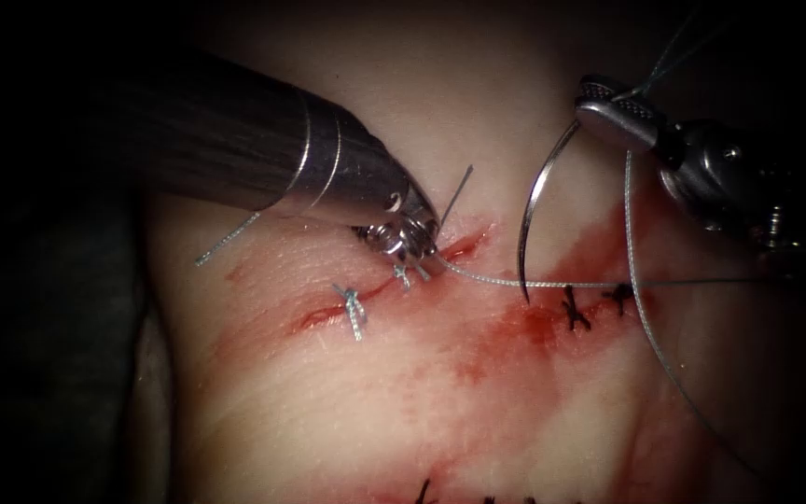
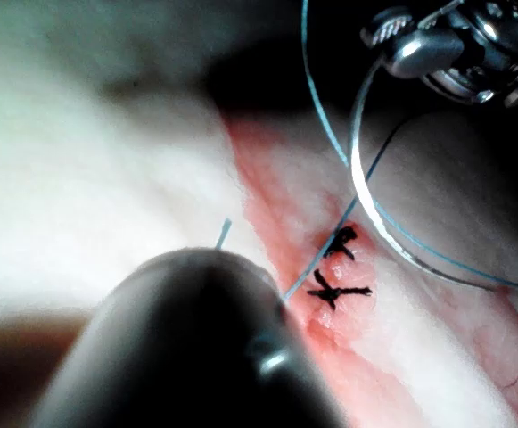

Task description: Wound Closure

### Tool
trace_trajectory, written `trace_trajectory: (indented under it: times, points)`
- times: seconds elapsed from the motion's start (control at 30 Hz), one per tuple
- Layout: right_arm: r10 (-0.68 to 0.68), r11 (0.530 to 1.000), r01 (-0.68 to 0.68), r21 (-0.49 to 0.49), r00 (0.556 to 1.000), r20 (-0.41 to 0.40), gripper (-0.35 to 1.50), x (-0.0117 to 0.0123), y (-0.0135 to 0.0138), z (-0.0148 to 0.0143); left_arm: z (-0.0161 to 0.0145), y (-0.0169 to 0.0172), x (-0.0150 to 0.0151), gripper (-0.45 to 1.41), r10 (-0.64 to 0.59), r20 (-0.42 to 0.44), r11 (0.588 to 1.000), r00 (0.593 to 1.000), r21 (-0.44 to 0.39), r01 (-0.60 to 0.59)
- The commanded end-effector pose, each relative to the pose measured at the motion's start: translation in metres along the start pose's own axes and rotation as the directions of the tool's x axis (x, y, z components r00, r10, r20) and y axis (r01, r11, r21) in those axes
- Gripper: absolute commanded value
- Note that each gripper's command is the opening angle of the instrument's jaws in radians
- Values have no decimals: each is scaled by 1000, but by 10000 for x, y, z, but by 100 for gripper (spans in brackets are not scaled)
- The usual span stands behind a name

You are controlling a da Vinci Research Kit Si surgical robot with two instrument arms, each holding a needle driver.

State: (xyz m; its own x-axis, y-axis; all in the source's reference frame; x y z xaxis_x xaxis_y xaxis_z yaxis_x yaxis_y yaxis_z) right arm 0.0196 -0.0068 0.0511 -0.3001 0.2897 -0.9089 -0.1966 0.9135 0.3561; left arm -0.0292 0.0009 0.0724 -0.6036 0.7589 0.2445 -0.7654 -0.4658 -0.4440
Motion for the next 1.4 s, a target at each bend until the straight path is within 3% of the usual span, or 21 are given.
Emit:
trace_trajectory:
  times: [0.03,0.43,0.53,0.77,0.9,1.03,1.13,1.3,1.4]
  points:
    - [-1,1000,1,0,1000,-2,-35,-5,2,9,5,0,4,-45,-2,12,1000,1000,13,1]
    - [-2,1000,2,17,1000,-5,-35,-8,2,16,12,-8,5,-45,-14,41,990,999,143,8]
    - [-1,1000,1,23,1000,0,-35,-8,1,18,19,-12,7,-45,-27,65,977,997,214,13]
    - [0,999,0,32,1000,4,-35,-9,2,20,38,-12,8,-45,-37,67,971,997,240,20]
    - [8,999,-8,51,1000,3,-35,-9,6,22,44,-8,6,-45,-49,102,980,994,199,28]
    - [20,997,-20,79,1000,-3,-35,-11,17,25,39,-5,6,-45,-28,96,997,995,74,21]
    - [21,995,-21,99,1000,-1,-35,-14,27,26,29,-2,10,-45,-35,41,999,999,-28,36]
    - [-202,969,195,150,979,34,-35,-24,48,24,9,-1,19,-45,-77,-36,980,996,-186,69]
    - [-265,954,255,159,963,45,-35,-36,60,24,3,-1,23,-45,-105,-61,964,993,-250,86]
